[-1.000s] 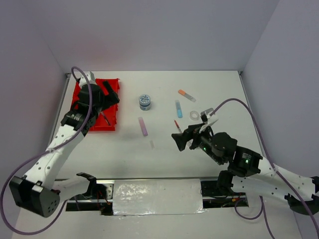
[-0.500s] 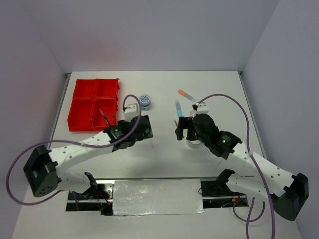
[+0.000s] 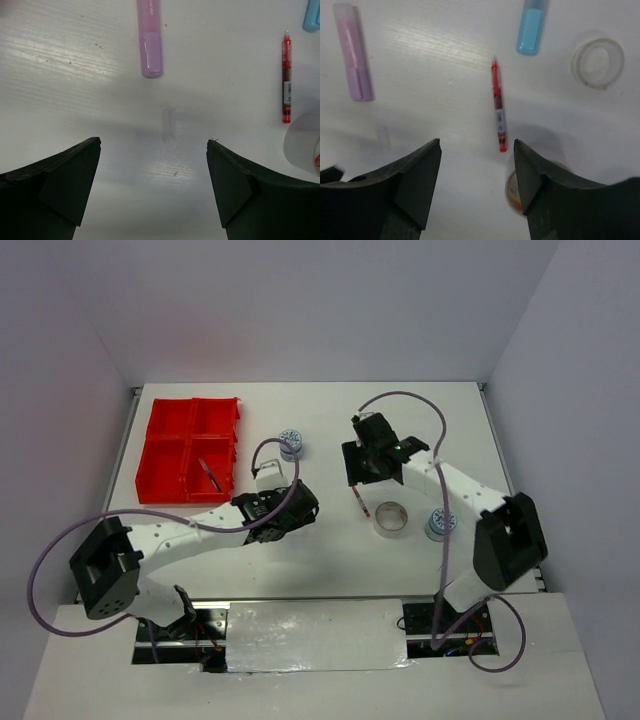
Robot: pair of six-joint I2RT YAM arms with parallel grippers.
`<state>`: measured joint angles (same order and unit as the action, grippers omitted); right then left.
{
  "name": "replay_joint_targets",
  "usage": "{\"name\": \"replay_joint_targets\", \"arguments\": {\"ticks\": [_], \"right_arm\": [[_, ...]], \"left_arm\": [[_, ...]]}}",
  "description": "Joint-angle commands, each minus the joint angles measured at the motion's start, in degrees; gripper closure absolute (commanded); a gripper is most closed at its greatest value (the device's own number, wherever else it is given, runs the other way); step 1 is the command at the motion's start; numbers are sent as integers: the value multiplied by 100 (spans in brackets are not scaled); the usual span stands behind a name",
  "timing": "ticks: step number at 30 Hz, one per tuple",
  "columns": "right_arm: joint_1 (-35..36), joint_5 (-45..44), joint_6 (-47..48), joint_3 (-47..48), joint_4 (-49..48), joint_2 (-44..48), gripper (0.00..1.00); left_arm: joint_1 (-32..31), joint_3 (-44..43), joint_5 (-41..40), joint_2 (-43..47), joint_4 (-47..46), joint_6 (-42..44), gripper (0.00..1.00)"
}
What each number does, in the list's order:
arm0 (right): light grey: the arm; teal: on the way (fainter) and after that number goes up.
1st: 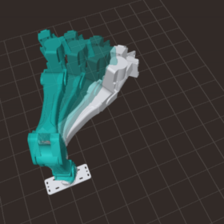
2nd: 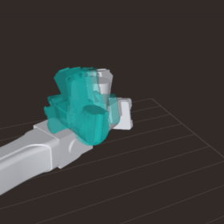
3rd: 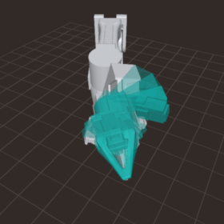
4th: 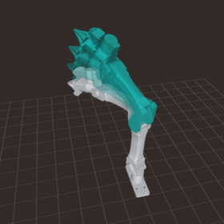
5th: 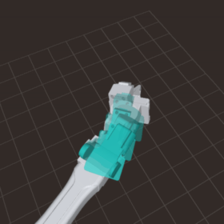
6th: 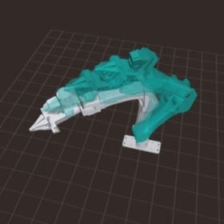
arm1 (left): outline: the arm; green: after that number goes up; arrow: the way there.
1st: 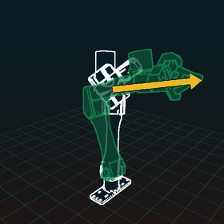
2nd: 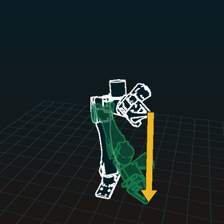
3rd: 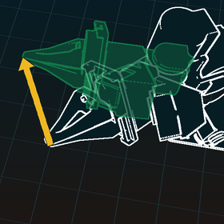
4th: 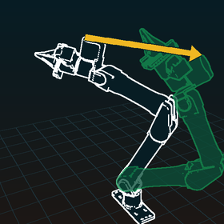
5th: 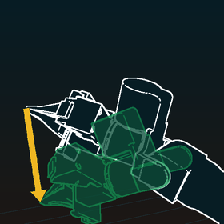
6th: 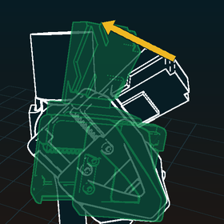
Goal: Sort the stationery into containers
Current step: Pick up the pen from the center of the board.
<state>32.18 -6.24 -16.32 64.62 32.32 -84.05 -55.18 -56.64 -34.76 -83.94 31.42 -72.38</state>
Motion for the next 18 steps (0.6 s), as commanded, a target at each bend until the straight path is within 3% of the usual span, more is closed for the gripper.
{"name": "replay_joint_targets", "arguments": {"ticks": [1, 7, 18], "right_arm": [[-326, 219, 462, 674, 345, -872, 38], [-379, 211, 691, 1307, 521, -2113, 46], [-415, 281, 656, 1080, 451, -2608, 49]], "left_arm": [[-19, 162, -215, 545, 136, -233, 1], [-19, 294, -347, 985, 452, -206, 1], [7, 549, -619, 1688, 611, -127, 1]]}}
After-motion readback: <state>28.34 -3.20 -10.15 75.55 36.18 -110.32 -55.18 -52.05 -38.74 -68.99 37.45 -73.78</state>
